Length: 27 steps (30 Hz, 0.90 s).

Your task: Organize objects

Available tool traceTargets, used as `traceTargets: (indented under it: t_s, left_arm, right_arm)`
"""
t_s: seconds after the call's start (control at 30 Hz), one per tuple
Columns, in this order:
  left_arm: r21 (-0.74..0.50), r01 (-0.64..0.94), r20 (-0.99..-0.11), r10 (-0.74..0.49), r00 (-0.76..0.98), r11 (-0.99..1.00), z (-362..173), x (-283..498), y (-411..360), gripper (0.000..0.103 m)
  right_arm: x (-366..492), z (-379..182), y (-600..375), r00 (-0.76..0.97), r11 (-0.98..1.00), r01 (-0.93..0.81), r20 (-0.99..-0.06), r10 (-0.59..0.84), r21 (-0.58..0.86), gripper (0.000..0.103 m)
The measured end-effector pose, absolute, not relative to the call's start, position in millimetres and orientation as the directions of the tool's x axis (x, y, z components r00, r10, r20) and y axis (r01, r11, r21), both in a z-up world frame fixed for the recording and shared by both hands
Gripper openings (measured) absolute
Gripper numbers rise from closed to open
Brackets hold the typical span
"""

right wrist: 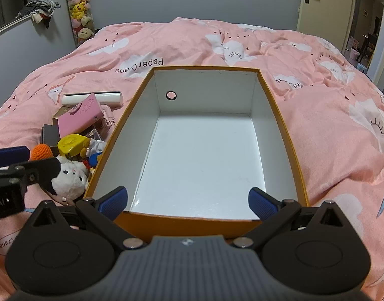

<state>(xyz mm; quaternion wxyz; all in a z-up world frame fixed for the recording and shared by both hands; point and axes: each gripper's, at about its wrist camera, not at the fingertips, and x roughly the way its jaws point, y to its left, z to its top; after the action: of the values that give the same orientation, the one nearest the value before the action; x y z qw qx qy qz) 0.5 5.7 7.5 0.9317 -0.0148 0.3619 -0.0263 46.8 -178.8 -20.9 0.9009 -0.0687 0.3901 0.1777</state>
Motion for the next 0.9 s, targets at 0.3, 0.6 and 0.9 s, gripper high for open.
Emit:
traceTargets:
  t_s: [0.3, 0.6, 0.9]
  left_arm:
    - [-0.106, 0.054, -0.69, -0.112, 0.715, 0.993, 17, 20, 31, 0.056]
    - [-0.077, 0.092, -0.704, -0.119, 0.7, 0.993, 28, 55, 65, 0.048]
    - [-0.036, 0.071, -0.778, -0.072, 0.624, 0.997, 25, 121, 124, 0.047]
  right_arm:
    - [58, 0, -174, 0.654, 0.866, -0.498, -0.635, 0.412, 0.049, 0.102]
    - [105, 14, -127, 0.528, 0.787, -0.61, -0.695, 0.487, 0.088, 0.102]
    - [155, 20, -54, 0.45, 0.644, -0.765, -0.716, 0.533, -0.001, 0.083]
